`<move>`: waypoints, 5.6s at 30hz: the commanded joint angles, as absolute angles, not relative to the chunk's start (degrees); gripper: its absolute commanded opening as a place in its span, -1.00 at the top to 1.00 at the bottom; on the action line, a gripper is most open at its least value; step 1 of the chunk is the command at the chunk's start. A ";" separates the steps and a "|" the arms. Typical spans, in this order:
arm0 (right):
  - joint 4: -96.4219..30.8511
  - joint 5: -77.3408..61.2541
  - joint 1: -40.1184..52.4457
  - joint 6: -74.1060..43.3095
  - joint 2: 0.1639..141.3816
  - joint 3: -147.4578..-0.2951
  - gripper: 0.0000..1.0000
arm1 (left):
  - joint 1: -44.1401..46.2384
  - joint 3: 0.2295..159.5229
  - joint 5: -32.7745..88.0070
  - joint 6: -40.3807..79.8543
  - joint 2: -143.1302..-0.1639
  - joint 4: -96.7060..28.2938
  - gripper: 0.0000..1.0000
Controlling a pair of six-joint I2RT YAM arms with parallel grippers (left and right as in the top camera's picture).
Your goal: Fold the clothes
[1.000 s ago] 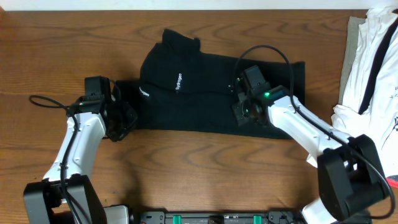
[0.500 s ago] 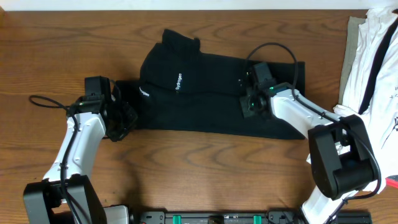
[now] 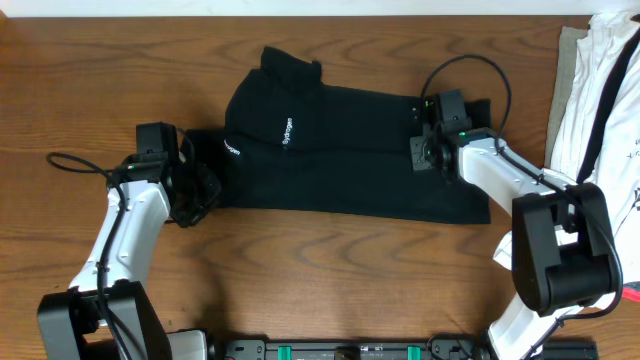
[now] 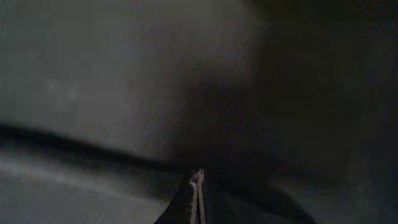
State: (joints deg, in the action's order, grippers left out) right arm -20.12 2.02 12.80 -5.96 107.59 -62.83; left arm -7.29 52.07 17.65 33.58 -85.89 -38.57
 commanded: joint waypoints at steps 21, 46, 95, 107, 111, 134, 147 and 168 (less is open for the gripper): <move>-42.19 2.15 12.56 -11.18 98.98 -62.78 0.97 | -7.27 51.57 17.32 32.84 -86.17 -38.48 0.87; -37.30 14.83 8.82 -13.54 106.04 -62.78 0.98 | -7.27 51.57 17.32 32.82 -86.17 -38.57 0.87; -40.95 9.61 4.03 -12.62 97.25 -65.01 -0.98 | 14.76 57.14 1.43 13.47 -77.52 -38.00 0.88; -40.95 9.58 4.03 -12.62 97.25 -65.01 -0.99 | 25.45 69.54 -5.87 10.31 -90.65 -42.26 0.88; -40.95 9.58 4.03 -12.62 97.25 -65.01 -0.99 | 24.77 78.91 -5.87 10.28 -97.17 -48.58 0.87; -40.95 9.58 4.03 -12.62 97.25 -65.01 -0.99 | 24.82 77.78 -5.82 1.08 -100.73 -52.25 -0.07; -40.95 9.58 4.03 -12.62 97.25 -65.01 -0.98 | 24.82 77.01 -5.19 -5.39 -103.85 -49.36 0.03; -40.95 9.58 4.03 -12.62 97.25 -65.01 -0.99 | 24.82 77.01 -5.21 -5.80 -110.61 -45.15 0.16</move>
